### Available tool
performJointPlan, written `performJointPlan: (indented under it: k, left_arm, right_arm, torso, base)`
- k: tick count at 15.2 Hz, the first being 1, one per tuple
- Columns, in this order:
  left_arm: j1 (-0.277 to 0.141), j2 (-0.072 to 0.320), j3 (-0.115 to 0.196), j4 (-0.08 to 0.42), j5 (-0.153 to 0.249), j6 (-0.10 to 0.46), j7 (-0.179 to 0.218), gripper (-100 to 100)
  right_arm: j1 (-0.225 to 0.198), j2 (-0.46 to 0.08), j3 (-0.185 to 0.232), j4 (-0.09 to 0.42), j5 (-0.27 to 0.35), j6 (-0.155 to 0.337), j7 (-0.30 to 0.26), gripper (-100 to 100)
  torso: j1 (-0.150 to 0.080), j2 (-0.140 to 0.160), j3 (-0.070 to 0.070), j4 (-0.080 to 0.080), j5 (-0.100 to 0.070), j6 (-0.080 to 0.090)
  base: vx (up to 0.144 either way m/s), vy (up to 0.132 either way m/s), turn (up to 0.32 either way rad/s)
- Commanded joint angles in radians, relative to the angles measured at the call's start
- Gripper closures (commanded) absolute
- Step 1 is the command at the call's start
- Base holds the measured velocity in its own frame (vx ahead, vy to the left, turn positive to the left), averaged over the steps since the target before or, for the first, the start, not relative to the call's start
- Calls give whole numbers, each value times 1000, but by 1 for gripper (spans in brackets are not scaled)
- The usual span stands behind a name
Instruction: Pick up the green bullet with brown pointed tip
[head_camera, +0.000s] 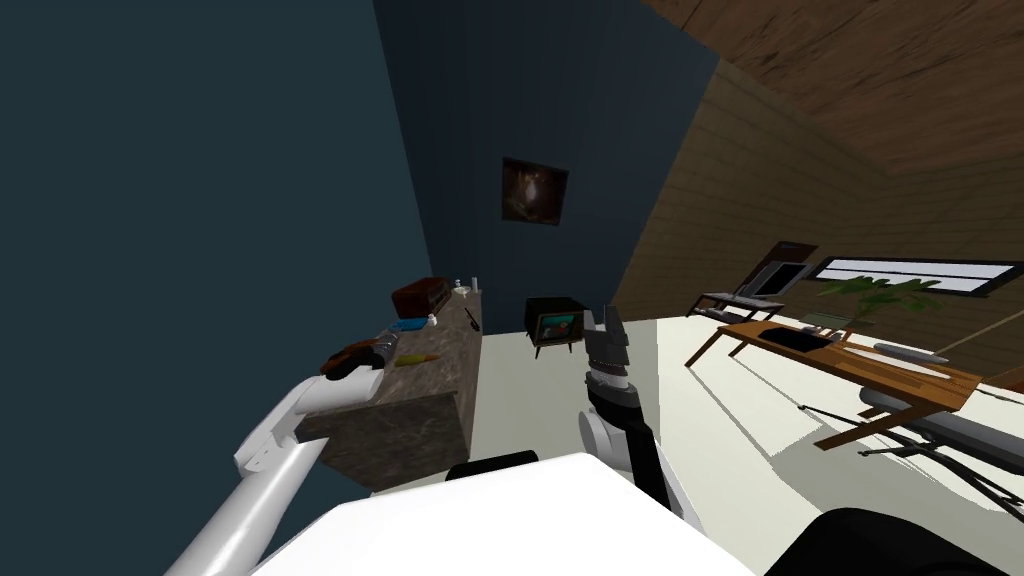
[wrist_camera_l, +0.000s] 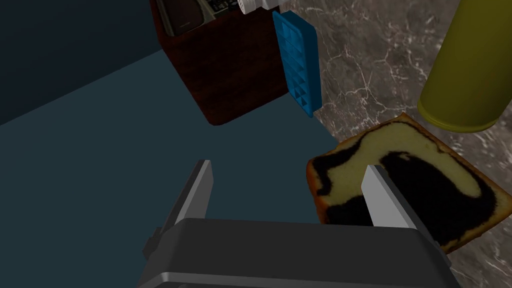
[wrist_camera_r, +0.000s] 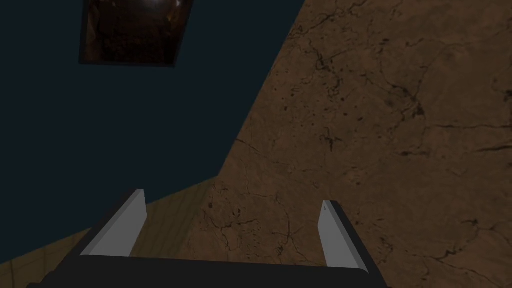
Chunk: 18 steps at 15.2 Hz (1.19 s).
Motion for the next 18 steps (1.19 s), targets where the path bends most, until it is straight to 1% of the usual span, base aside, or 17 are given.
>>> performJointPlan:
  k: [1,3,4,6,7,9,10,12,13,15,16,17,18]
  left_arm:
    - [-29,0,14,25,4,50,-4,-100]
    - [-29,0,14,25,4,86,-4,-100]
    - [-56,-3,25,47,6,109,-7,-100]
    - [-56,-3,25,47,6,147,-7,-100]
    - [-81,-6,36,68,8,174,-10,-100]
    - [-81,-6,36,68,8,207,-10,-100]
    - [-106,-9,46,89,9,235,-12,-100]
    - [-106,-9,46,89,9,265,-12,-100]
    - [-131,-13,56,110,11,291,-15,-100]
    - [-131,-13,56,110,11,322,-15,-100]
    - [-154,-17,66,130,13,351,-18,-100]
    - [-154,-17,66,130,13,372,-18,-100]
    - [-154,-17,66,130,13,376,-18,-100]
  right_arm:
    - [0,0,0,0,0,0,0,0]
    - [0,0,0,0,0,0,0,0]
    - [0,0,0,0,0,0,0,0]
    - [0,0,0,0,0,0,0,0]
    - [0,0,0,0,0,0,0,0]
    - [0,0,0,0,0,0,0,0]
    - [0,0,0,0,0,0,0,0]
    - [0,0,0,0,0,0,0,0]
    - [0,0,0,0,0,0,0,0]
    - [0,0,0,0,0,0,0,0]
    - [0,0,0,0,0,0,0,0]
    - [0,0,0,0,0,0,0,0]
    - [0,0,0,0,0,0,0,0]
  torso:
    - [0,0,0,0,0,0]
    - [0,0,0,0,0,0]
    - [0,0,0,0,0,0]
    - [0,0,0,0,0,0]
    - [0,0,0,0,0,0]
    - [0,0,0,0,0,0]
    - [0,0,0,0,0,0]
    - [0,0,0,0,0,0]
    - [0,0,0,0,0,0]
    - [0,0,0,0,0,0]
    - [0,0,0,0,0,0]
    - [0,0,0,0,0,0]
    - [0,0,0,0,0,0]
  base:
    - [1,-5,-49]
    - [1,-4,-44]
    - [1,-4,-49]
    - [1,-3,-44]
    - [1,-4,-47]
    - [1,-3,-42]
    - [1,-4,-56]
    - [2,-3,-40]
    - [2,-3,-47]
    - [2,-2,-38]
    - [2,-3,-38]
    - [2,-3,-52]
    - [1,-2,-26]
